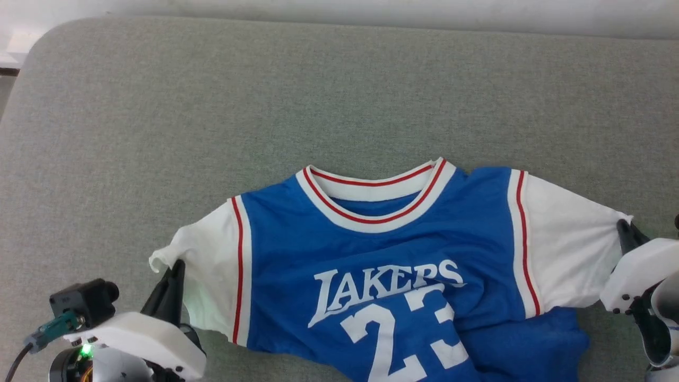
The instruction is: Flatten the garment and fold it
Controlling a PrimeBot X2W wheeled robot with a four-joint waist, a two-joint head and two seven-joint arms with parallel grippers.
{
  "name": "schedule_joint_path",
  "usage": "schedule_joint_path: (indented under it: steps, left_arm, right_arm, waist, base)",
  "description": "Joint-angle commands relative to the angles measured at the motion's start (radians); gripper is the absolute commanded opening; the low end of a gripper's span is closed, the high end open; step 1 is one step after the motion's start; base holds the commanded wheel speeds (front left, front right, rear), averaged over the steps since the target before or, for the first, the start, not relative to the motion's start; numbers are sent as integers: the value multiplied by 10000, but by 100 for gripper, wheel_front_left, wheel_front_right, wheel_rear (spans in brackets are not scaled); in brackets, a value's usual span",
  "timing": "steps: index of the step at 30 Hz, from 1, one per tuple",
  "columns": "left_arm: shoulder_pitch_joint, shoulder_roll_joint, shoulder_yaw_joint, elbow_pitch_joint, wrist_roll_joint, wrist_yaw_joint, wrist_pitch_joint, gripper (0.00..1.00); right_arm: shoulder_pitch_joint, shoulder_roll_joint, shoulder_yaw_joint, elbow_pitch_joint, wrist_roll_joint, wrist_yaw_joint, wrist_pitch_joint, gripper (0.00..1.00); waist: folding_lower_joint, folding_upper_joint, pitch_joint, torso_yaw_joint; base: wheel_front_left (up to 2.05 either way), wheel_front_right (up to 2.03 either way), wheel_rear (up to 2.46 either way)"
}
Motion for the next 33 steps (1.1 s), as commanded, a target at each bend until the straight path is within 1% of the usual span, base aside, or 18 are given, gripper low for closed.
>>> schedule_joint_path:
  steps: [1,2,5,9,12,15,18,21,26,30,33]
  left_arm:
    - [-308,-65,35,-1,80,-61,-93,0]
    - [-308,-65,35,-1,80,-61,-93,0]
    - [-643,3,107,-45,185,-139,-235,0]
    - [-1434,163,105,-211,472,-320,-391,0]
    - [-2253,353,-12,-238,770,-442,-277,0]
    - [-3300,559,-244,-169,985,-690,79,0]
    - [-4555,754,-512,24,1191,-988,565,0]
    - [-5924,819,-722,415,1312,-1253,1064,0]
    - [-8150,715,-955,1429,1474,-1628,1607,0]
    - [-9663,471,-1119,2448,1431,-1832,2086,0]
    - [-10609,420,-1328,3239,1521,-2012,2490,0]
  right_arm:
    - [-131,18,8,126,96,-11,-171,0]
    - [-131,18,8,126,96,-11,-171,0]
    - [-380,18,147,-166,261,-11,-627,0]
    - [-826,18,570,-1130,637,-11,-1039,0]
    - [-1358,18,1066,-2021,775,-11,-1000,0]
    - [-2210,-31,1645,-2695,624,-11,-781,0]
    - [-3336,-475,2249,-2855,541,-11,-574,0]
    - [-4547,-812,2814,-2571,670,-11,-376,0]
    - [-6485,-1205,3473,-1519,771,-11,-287,0]
    - [-7822,-1307,3852,-365,798,-11,-321,0]
    - [-8700,-1280,4066,522,821,-11,-318,0]
  waist:
    - [-1,0,-100,-90]
    - [-1,0,-100,-90]
    - [-1,0,-326,-251]
    - [-1,0,-854,-512]
    - [-1,0,-1339,-792]
    - [-1,0,-1845,-1086]
    - [-1,0,-2310,-1333]
    - [-1,0,-2721,-1577]
    - [-1,0,-3258,-1917]
    - [-1,0,-3622,-2161]
    - [-1,0,-3814,-2324]
  base:
    - [0,0,0]
    - [0,0,0]
    - [0,0,0]
    - [0,0,0]
    - [0,0,0]
    - [0,0,0]
    - [0,0,0]
    - [0,0,0]
    - [0,0,0]
    - [0,0,0]
    - [0,0,0]
